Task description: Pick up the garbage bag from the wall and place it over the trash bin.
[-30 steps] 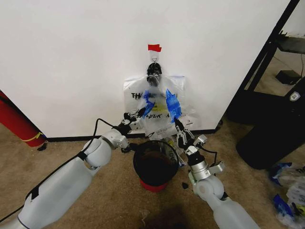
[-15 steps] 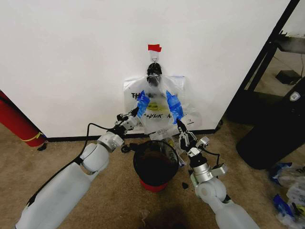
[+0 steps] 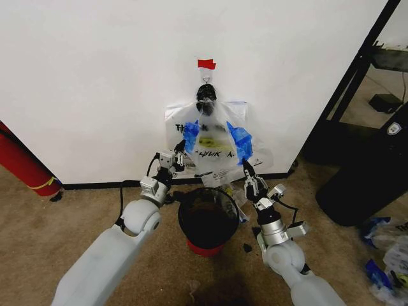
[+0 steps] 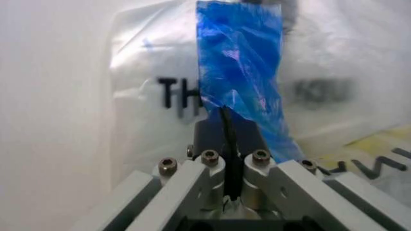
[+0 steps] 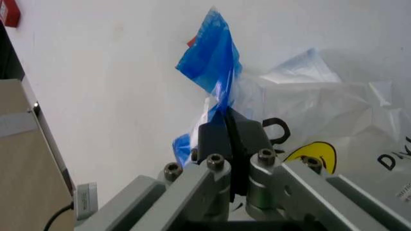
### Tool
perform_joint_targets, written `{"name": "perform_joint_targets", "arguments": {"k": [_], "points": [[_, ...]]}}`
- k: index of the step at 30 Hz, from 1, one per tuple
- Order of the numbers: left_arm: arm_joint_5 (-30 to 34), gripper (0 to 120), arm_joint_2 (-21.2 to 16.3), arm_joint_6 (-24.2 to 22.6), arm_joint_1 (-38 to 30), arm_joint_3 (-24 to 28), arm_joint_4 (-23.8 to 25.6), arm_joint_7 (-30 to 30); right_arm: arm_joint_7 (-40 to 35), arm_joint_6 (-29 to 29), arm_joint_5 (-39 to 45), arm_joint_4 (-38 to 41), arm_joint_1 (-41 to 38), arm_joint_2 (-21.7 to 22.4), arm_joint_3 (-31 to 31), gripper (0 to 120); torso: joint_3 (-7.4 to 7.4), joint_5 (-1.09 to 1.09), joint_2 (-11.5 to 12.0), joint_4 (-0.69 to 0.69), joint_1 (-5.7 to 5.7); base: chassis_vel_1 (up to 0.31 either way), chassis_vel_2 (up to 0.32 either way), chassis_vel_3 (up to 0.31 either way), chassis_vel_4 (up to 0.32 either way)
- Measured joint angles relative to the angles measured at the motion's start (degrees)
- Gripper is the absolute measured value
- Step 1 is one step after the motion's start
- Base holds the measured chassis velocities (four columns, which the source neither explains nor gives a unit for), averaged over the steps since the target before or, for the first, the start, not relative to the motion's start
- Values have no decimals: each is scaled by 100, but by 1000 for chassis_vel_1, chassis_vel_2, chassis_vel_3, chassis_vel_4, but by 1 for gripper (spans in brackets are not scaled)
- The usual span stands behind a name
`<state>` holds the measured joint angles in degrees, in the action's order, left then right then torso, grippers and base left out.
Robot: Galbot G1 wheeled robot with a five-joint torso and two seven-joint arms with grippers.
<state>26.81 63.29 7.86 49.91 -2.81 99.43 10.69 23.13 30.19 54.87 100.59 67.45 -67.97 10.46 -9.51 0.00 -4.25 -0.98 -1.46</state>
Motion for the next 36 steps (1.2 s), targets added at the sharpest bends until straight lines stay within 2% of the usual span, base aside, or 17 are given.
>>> {"name": "perform_joint_targets", "arguments": {"k": [6, 12, 16, 19, 24, 25, 31, 32, 36], "points": [[451, 0, 22, -142, 133, -33, 20, 266, 100, 55, 26, -50, -9, -18, -7, 0, 0, 0, 0, 0, 0, 0, 0, 0, 0], [105, 5, -30, -217, 208, 0, 48, 396, 204, 77, 26, -54, -17, -16, -16, 0, 0, 0, 0, 0, 0, 0, 0, 0, 0], [-276, 22, -140, -34, 283, -18, 222, 413, 296, 80, 21, 2, 1, -23, -35, 0, 0, -1, 0, 0, 0, 0, 0, 0, 0], [-289, 30, -184, 45, 335, -53, 339, 419, 305, 80, 16, 23, 7, -33, -39, 0, 0, 0, 0, 0, 0, 0, 0, 0, 0], [-287, 53, -372, 125, 683, -308, 845, 501, 336, 79, 1, 54, 25, -53, -38, 0, 0, -1, 0, 1, 0, 0, 0, 0, 0], [-287, 53, -372, 125, 683, -308, 845, 501, 336, 79, 1, 54, 25, -53, -38, 0, 0, -1, 0, 1, 0, 0, 0, 0, 0], [-8, 78, -529, -320, 1391, -481, 1571, 745, 400, 79, -13, 83, 46, -72, -51, 0, 0, -1, 1, 0, 0, 0, 0, 0, 0], [-8, 78, -529, -320, 1391, -481, 1571, 745, 400, 79, -13, 83, 46, -72, -51, 0, 0, -1, 1, 0, 0, 0, 0, 0, 0], [70, 93, -552, -598, 1761, -477, 1947, 750, 428, 79, -28, 83, 33, -91, -87, 0, 0, 0, 1, 2, 0, 0, 0, 0, 0]]}}
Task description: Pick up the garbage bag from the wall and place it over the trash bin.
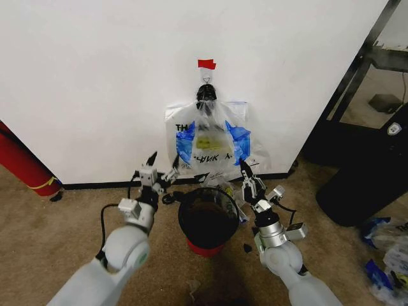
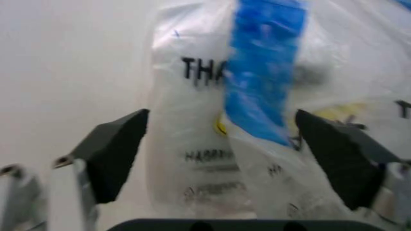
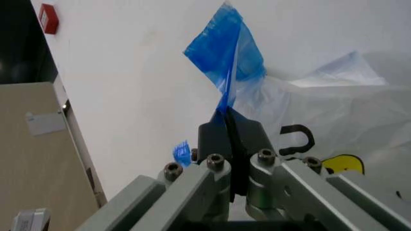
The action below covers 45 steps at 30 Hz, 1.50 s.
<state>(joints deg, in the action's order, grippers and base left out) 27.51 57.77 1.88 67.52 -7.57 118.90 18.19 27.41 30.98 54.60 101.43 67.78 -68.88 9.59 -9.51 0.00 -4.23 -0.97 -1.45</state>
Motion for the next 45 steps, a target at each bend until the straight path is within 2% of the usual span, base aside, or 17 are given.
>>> {"name": "perform_joint_targets", "arguments": {"k": [1, 3, 14, 19, 26, 32, 36, 38, 42, 45], "points": [[13, 97, 27, -59, 0, 35, 38, -6, 9, 0, -9, 0, -5, -6, -10, 0, 0, 0, 0, 0, 0, 0, 0, 0, 0], [17, 100, 110, -137, -146, 116, 23, -22, 20, -1, -30, -2, -5, -12, -22, 0, 0, -1, 0, -1, 0, 0, 0, 0, 0], [241, 100, 272, -600, -1055, 319, -304, -150, 39, -5, -86, 63, 82, -37, -8, 0, -1, 0, 0, -2, 0, 0, 0, 0, 0], [243, 100, 343, -715, -1109, 412, -370, -152, 40, -6, -89, 90, 137, -21, 24, 0, -1, 0, 0, -1, 0, 0, 0, 0, 0], [-93, 100, 534, -802, -1175, 449, -584, 2, 39, -16, -101, 149, 170, -10, 36, 0, -1, 0, 0, -2, 0, 0, 0, 0, 0], [-183, 88, 483, -805, -1206, 405, -640, 82, 28, -21, -123, 160, 173, -6, 31, 0, -1, 0, 0, -1, 0, 0, 0, 0, 0], [-185, 69, 471, -801, -1187, 395, -627, 83, 13, -24, -148, 160, 167, -26, 18, 0, -1, 0, 0, -1, 0, 0, 0, 0, 0], [-184, 68, 469, -797, -1187, 394, -627, 82, 12, -25, -154, 160, 167, -28, 16, 0, -1, 0, 0, -1, 0, 0, 0, 0, 0], [-182, 48, 455, -762, -1186, 377, -589, 72, -18, -29, -178, 161, 174, -29, 17, 0, -1, 0, 0, -2, 0, 0, 0, 0, 0], [-178, 41, 438, -754, -1167, 360, -562, 70, -30, -30, -186, 163, 187, -27, 27, 0, -1, 0, 0, -2, 0, 0, 0, 0, 0]]}}
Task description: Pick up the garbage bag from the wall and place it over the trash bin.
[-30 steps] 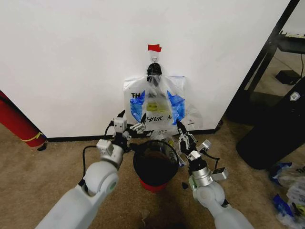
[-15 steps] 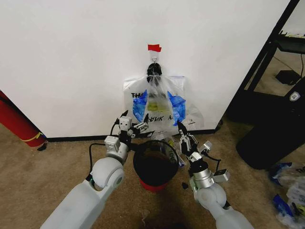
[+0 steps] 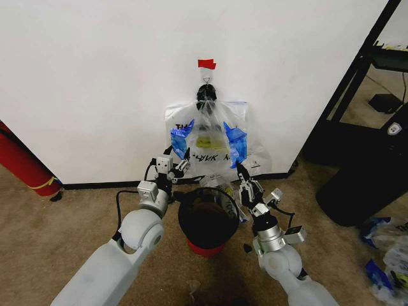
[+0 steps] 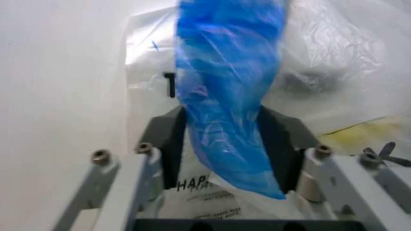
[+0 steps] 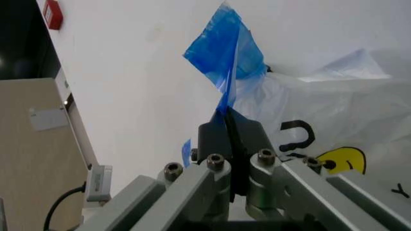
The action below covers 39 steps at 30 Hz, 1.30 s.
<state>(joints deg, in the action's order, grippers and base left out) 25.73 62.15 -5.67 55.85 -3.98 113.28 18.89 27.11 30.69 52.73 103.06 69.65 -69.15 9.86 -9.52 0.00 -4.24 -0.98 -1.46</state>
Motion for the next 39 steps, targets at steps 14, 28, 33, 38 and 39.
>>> {"name": "perform_joint_targets", "arguments": {"k": [14, 28, 33, 38, 39], "points": [[120, 0, -33, 69, 374, -164, 208, -10, -26, 84, -213, 69, 345, -34, 138, 0, 0, 0, 0, 0, 0, 0, 0, 0, 0], [-209, 0, -89, 226, 1527, -421, 822, 14, -90, 655, -890, 62, 1352, -23, 314, 0, 1, 0, -1, 0, 0, 0, 0, 0, 0], [-250, 0, -47, 407, 1601, -509, 1045, -26, -69, 765, -1001, 282, 1477, 3, 406, 0, 0, 0, -1, -1, 0, 0, 0, 0, 0], [-325, 0, -26, 539, 1838, -880, 1714, -77, 88, 797, -1039, 894, 1582, 119, 554, 0, 1, 0, -1, 0, 0, 0, 0, 0, 0], [-335, 0, -27, 546, 1908, -982, 1891, -79, 149, 813, -1070, 996, 1611, 146, 582, 0, 0, -1, -1, 1, 0, 0, 0, 0, 0]]}}
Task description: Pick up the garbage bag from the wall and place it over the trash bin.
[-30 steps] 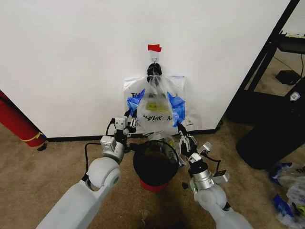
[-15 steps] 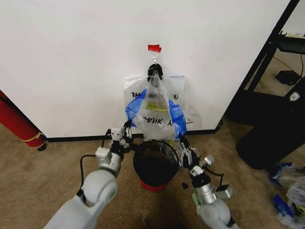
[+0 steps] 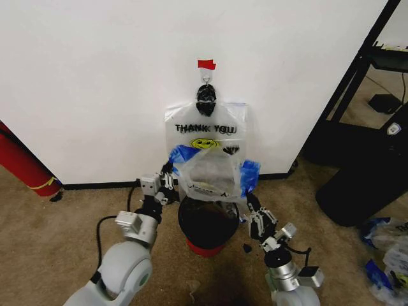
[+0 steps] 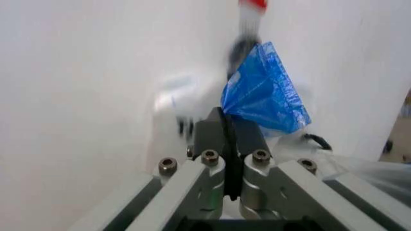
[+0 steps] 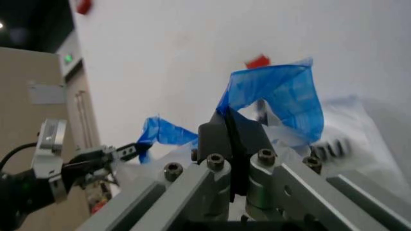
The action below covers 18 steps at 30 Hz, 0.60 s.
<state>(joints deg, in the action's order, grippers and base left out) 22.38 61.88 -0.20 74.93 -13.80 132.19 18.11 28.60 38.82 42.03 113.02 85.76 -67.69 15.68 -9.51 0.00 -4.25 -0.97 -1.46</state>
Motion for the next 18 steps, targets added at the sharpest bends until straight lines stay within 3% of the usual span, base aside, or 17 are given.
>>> {"name": "perform_joint_targets", "arguments": {"k": [6, 10, 18], "points": [[-69, 0, 53, 7, 430, -376, 679, 5, 508, 71, -89, 535, 219, 44, 176, 0, 0, 1, 0, -1, 0, 0, 0, 0, 0], [-282, 0, 331, -8, 884, -455, 1060, 19, 649, 130, -155, 682, 280, -13, 268, 0, 0, 1, 0, 0, 0, 0, 0, 0, 0], [-421, 0, 708, 3, 1243, -398, 1148, 11, 658, 127, -208, 670, 261, -81, 319, 0, 0, 1, 0, -1, -1, 0, 0, 0, 0]]}}
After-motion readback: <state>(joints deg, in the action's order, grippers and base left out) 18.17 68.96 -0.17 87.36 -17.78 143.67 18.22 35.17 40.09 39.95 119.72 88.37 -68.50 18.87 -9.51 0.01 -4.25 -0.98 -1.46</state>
